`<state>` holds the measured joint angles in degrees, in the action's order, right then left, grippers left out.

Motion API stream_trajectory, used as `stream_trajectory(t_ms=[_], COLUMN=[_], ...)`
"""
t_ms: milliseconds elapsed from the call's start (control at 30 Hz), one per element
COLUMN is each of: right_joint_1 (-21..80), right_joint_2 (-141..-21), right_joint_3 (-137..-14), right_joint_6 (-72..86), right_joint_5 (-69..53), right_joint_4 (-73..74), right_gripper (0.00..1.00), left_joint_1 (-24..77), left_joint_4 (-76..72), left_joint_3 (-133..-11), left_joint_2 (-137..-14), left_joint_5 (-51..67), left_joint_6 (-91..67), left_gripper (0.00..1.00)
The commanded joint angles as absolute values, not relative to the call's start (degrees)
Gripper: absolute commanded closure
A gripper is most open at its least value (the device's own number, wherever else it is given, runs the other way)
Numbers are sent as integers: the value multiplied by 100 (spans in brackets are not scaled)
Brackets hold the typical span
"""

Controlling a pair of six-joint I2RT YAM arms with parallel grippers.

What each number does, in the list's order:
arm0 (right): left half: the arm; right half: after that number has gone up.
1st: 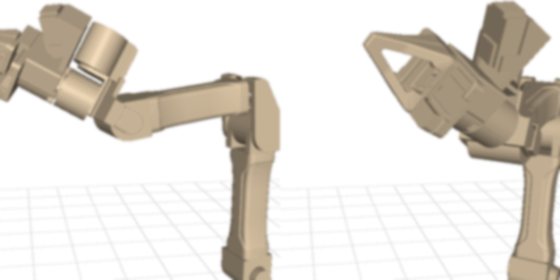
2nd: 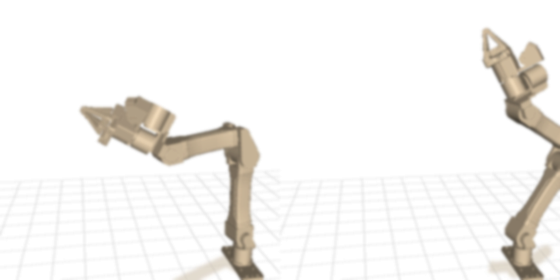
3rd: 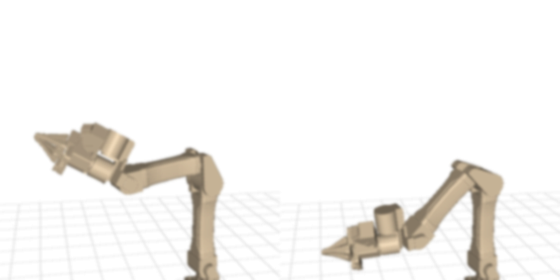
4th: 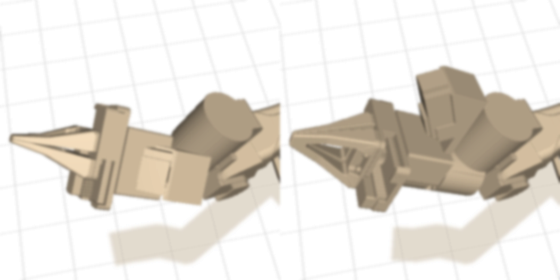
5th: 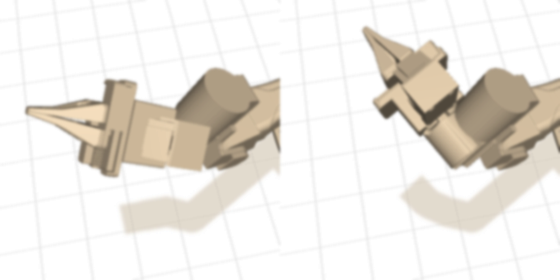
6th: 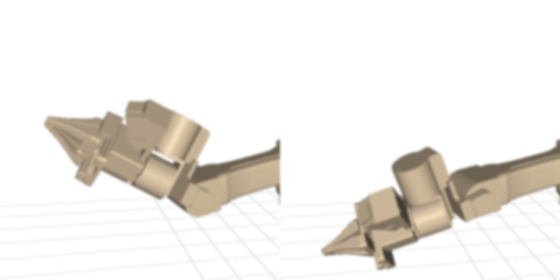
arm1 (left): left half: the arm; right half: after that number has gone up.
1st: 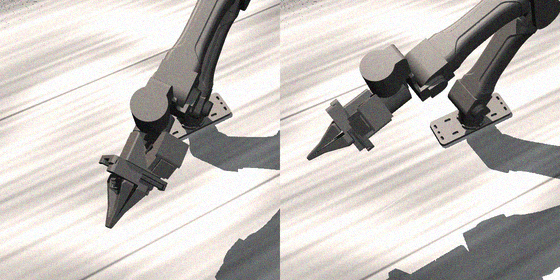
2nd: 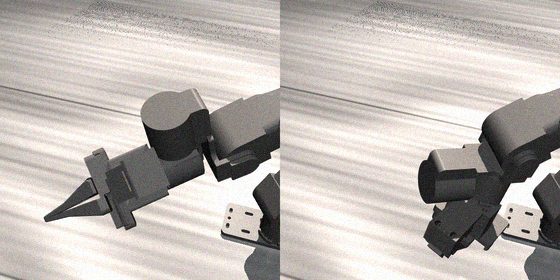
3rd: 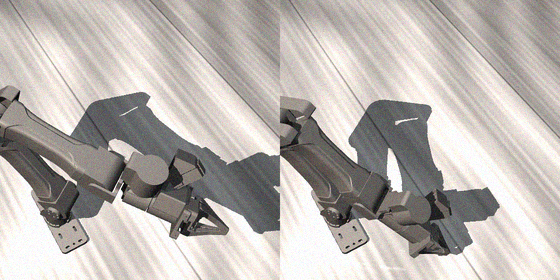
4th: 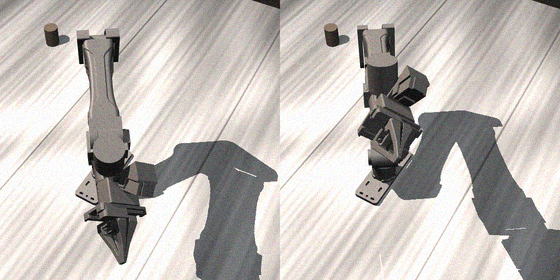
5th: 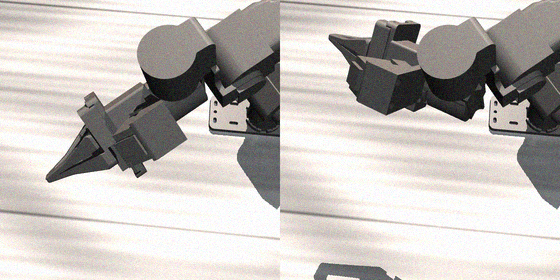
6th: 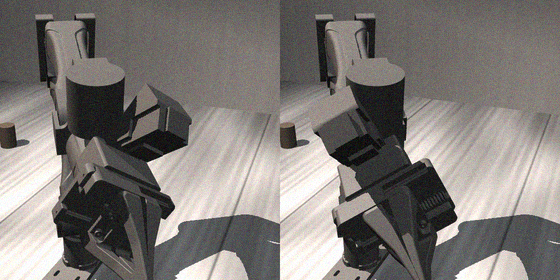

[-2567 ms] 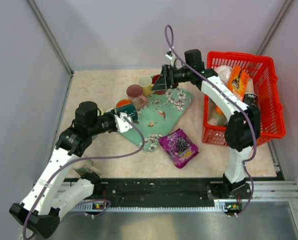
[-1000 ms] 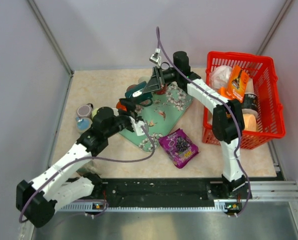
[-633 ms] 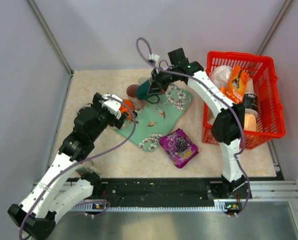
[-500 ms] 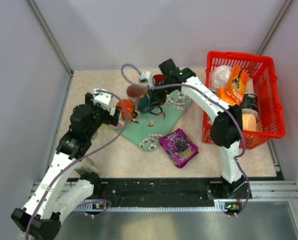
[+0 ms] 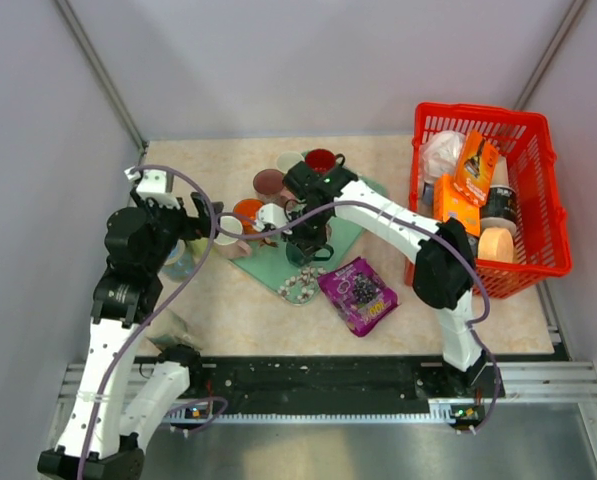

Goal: Turn the mug right side up
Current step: Place the cup on the tray.

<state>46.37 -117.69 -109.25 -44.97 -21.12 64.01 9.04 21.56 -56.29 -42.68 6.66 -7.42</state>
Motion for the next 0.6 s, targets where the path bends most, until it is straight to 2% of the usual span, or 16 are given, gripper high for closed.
stream_trajectory(t_ms=[0, 100, 333, 567], right_joint_1=[5001, 5106, 5405, 5607], right_joint_2=[-11671, -11987, -12427, -12638], right_joint_3=[-11680, -12136, -12612, -12700], right_joint_6=[-4195, -3474, -3023, -2795], right_joint_5=[-1688, -1547, -1486, -1363], right_joint_4=[6451, 6644, 6829, 6785], right_gripper=[100, 100, 100, 100], left_joint_1=[739, 677, 501, 220], left_joint_4=[1925, 2074, 2057, 2276], left_joint_3=[-5669, -5722, -5327, -4957], left_joint_2=[-4035, -3772, -3296, -2831], left_joint_5=[546, 64, -2432, -2532], left_joint_6=[-1194, -1265, -985, -826], left_gripper=[1, 1, 1, 1])
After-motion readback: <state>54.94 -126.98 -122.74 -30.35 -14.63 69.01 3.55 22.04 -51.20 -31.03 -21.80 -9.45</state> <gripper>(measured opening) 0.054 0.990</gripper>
